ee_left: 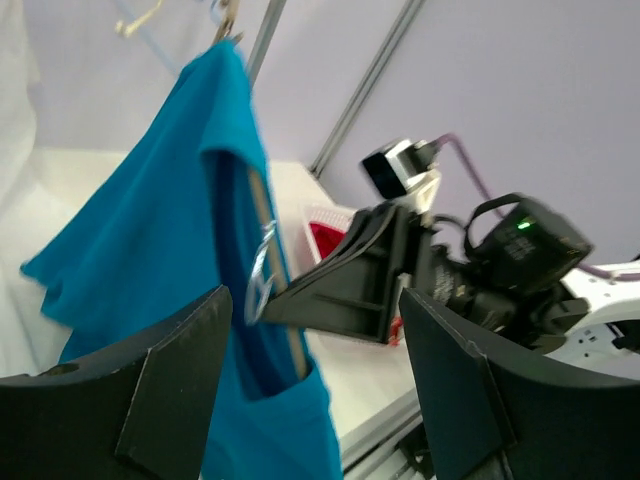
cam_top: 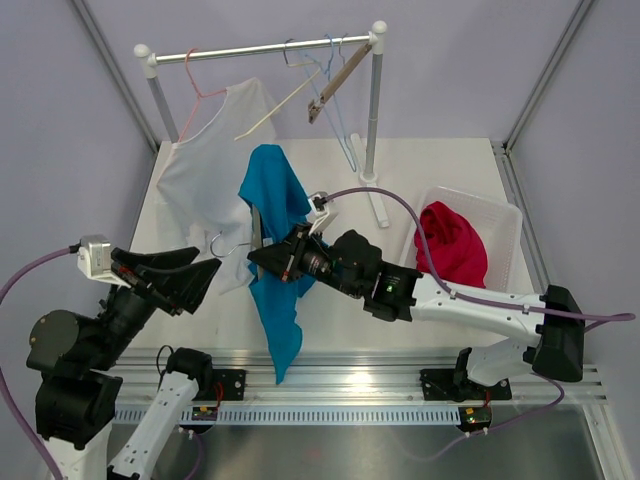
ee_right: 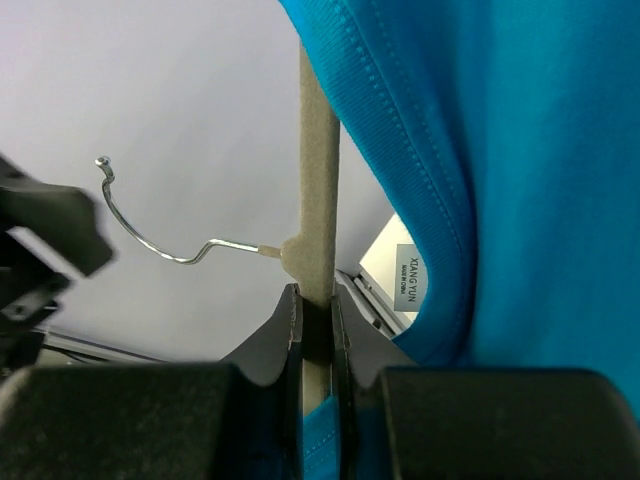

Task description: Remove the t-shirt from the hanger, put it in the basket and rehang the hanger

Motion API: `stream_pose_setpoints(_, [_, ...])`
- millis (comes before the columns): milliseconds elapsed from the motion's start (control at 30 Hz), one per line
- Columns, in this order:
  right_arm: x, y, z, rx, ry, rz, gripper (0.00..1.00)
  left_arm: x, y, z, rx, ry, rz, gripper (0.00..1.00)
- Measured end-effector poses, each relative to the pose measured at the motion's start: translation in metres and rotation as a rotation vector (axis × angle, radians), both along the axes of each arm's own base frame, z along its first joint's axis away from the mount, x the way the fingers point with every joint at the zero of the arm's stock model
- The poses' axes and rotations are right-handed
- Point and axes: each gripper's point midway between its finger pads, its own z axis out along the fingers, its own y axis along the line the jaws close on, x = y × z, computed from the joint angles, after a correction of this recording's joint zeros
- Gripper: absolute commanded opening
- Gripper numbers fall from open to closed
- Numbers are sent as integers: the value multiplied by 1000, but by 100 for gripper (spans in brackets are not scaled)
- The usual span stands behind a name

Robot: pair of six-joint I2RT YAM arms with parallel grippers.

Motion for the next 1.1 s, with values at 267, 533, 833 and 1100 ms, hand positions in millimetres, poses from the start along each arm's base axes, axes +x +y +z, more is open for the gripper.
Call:
stream_pose_setpoints(267, [-7,-4,21,64,-11,30,0,18,-4,-49,15,163,4,79])
stream_pose_setpoints(533, [-18,4,17,69,9,100,0,42,-23,-64,-44,215,-66,70])
stream_pose_setpoints(833, [-22,19,-6,31,53,145,0,52,-32,-63,-100,212,-104,57])
stream_pose_setpoints(1100, [-18,27,2,22,44,136,0,60,-34,-68,-100,221,-105,43])
